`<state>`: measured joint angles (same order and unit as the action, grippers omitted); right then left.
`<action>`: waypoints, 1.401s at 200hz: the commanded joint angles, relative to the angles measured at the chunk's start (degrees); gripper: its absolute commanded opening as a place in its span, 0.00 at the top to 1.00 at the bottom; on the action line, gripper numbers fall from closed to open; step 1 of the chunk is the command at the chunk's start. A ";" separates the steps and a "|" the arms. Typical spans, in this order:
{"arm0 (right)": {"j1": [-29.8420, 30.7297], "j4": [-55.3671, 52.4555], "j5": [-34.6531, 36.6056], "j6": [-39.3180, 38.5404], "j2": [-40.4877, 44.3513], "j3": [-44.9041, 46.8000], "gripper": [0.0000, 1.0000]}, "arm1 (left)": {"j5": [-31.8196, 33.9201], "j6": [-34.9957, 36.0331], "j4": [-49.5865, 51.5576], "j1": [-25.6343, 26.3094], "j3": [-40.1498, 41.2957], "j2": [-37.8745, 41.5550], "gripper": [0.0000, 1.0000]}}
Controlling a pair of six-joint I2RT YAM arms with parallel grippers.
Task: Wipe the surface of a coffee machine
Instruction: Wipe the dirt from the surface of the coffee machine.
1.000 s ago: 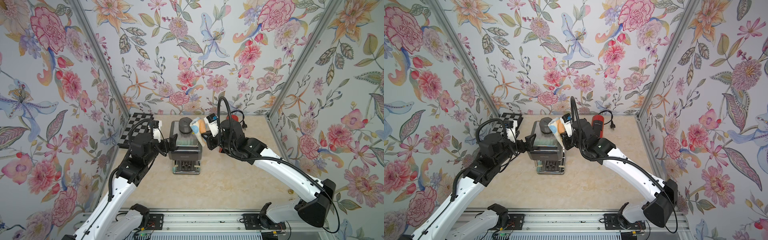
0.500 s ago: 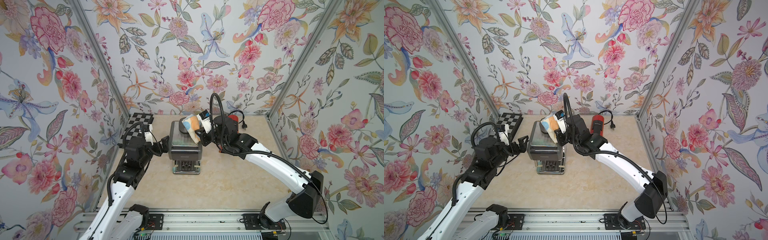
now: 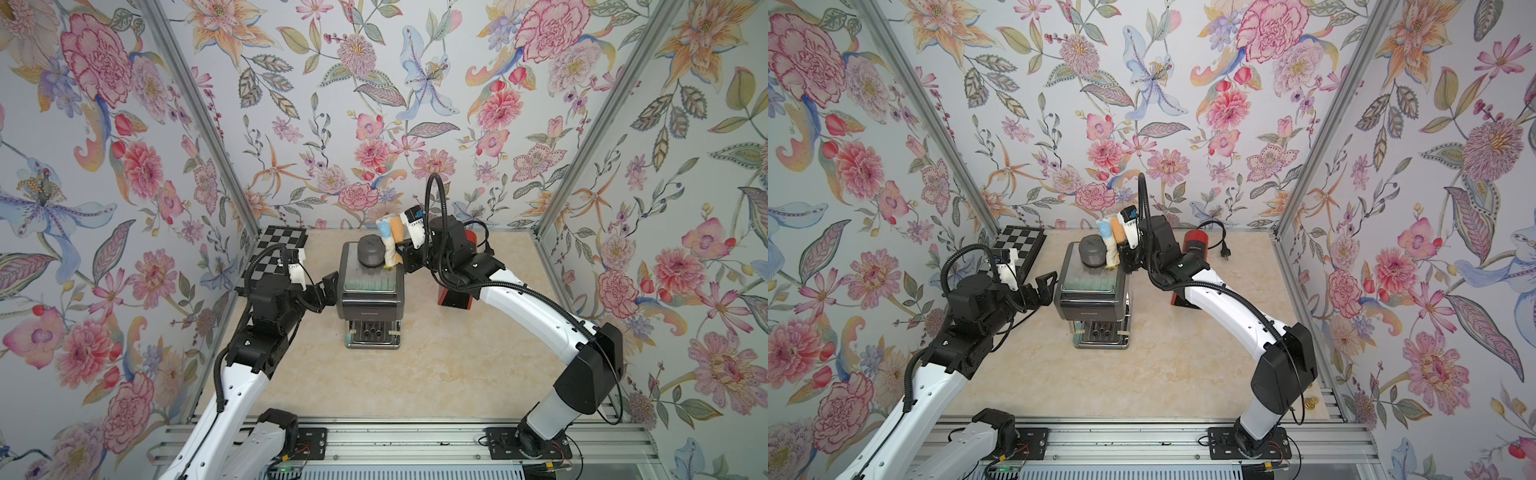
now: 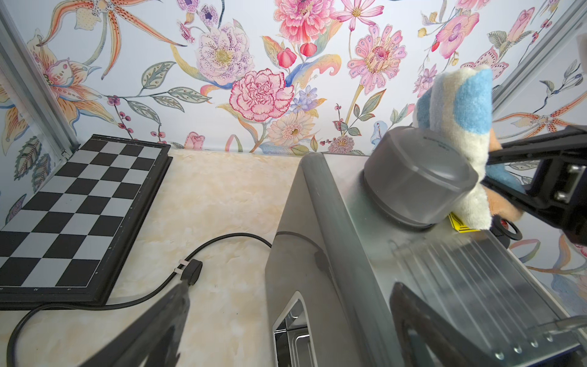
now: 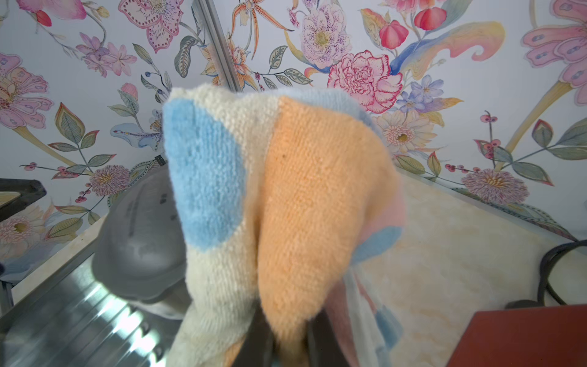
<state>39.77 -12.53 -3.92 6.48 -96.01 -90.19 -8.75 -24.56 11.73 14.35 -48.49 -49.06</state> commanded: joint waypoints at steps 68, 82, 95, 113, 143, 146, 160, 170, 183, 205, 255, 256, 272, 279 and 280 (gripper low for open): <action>-0.17 0.34 -1.52 -0.72 -2.14 -0.84 1.00 | -1.47 -0.61 -1.26 -1.33 -0.14 -0.40 0.01; 0.64 0.39 0.06 -1.31 1.42 2.84 1.00 | -1.98 -0.41 -1.47 -1.57 -0.03 -1.13 0.01; 1.41 0.29 0.83 -1.54 4.87 5.88 1.00 | -2.02 -0.44 -1.79 -1.76 0.67 -1.73 0.01; 2.83 0.10 1.69 -1.72 8.83 8.84 1.00 | -2.08 -0.80 -2.84 -2.29 2.12 -1.51 0.01; 5.09 -0.34 1.91 -2.24 11.74 10.41 1.00 | -2.73 -1.51 -4.22 -4.00 3.57 -1.02 0.01; 5.28 -0.32 1.84 -2.38 11.80 10.39 1.00 | -2.80 -1.52 -4.32 -4.16 3.62 -0.98 0.01; 6.00 -0.34 1.74 -3.26 11.73 10.13 1.00 | -3.31 -1.41 -4.52 -5.17 4.23 -1.44 0.01; 6.36 -0.33 0.86 -3.86 11.37 9.84 1.00 | -4.61 -1.69 -4.68 -6.02 4.82 -2.03 0.01; 6.95 -0.34 0.37 -4.47 10.73 9.22 1.00 | -6.29 -2.37 -5.97 -6.26 6.17 -2.06 0.01; 8.21 -0.37 -0.74 -5.74 9.54 8.22 1.00 | -7.45 -3.69 -8.20 -6.26 8.21 -0.90 0.01; 12.62 -0.25 -0.22 -8.79 7.33 5.16 1.00 | -10.56 -6.57 -11.75 -6.26 11.50 0.06 0.01; 12.70 -0.23 -0.12 -8.87 7.28 5.05 1.00 | -10.62 -6.61 -11.78 -6.26 11.58 0.08 0.01; 14.04 -0.29 1.25 -10.35 6.61 3.79 1.00 | -11.08 -7.21 -12.78 -6.31 12.34 0.50 0.01; 14.65 -0.29 1.88 -11.03 6.20 3.18 1.00 | -11.35 -7.31 -12.98 -6.26 12.54 0.54 0.01; 14.69 -0.29 1.93 -11.13 6.10 3.09 1.00 | -11.36 -7.33 -13.06 -6.26 12.54 0.59 0.01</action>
<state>52.69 -12.51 -3.38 -0.93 -88.47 -84.18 -17.65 -29.65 1.80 8.43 -37.26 -49.58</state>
